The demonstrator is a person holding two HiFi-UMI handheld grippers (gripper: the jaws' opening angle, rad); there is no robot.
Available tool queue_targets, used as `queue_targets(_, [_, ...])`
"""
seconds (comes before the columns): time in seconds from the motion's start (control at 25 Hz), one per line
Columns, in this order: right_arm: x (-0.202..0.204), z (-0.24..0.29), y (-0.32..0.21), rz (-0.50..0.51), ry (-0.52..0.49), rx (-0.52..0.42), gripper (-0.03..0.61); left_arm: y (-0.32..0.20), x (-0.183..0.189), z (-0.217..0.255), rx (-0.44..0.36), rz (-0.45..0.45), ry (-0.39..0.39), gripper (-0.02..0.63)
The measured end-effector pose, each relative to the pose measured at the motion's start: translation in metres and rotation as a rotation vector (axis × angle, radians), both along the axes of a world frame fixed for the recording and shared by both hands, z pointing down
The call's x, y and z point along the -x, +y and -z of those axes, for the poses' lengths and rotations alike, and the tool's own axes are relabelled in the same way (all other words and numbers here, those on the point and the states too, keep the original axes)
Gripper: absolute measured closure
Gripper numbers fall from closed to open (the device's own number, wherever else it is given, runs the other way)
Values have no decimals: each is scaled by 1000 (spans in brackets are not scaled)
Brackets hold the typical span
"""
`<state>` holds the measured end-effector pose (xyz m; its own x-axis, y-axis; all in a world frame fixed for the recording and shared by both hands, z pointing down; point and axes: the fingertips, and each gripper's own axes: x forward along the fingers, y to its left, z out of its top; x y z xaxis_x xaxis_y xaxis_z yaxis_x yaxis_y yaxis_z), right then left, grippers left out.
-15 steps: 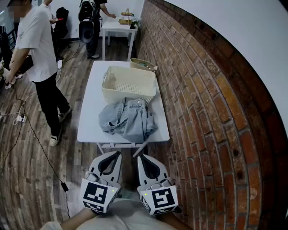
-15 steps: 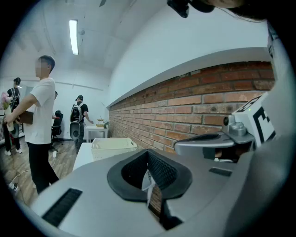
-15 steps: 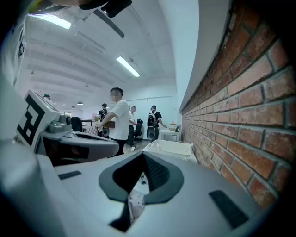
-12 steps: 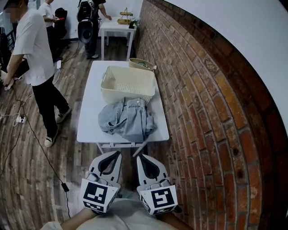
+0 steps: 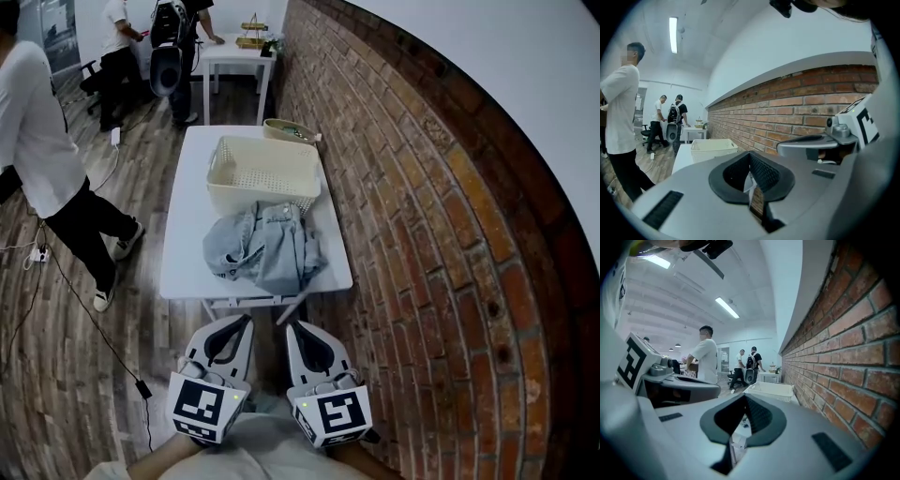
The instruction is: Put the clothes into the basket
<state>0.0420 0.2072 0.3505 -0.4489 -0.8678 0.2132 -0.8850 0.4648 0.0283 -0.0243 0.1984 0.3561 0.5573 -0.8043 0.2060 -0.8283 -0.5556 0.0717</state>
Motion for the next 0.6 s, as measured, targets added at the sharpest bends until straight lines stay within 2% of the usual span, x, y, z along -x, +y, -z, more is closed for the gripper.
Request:
queue_targets(0.24, [4,-2,4,-52,-19,-14,571,3,17,-6,-2,-14,2,606])
queue_targets(0.6, [-3,-12,8,-109,-14,13,571,-2,36,-19,34,-1,8,606])
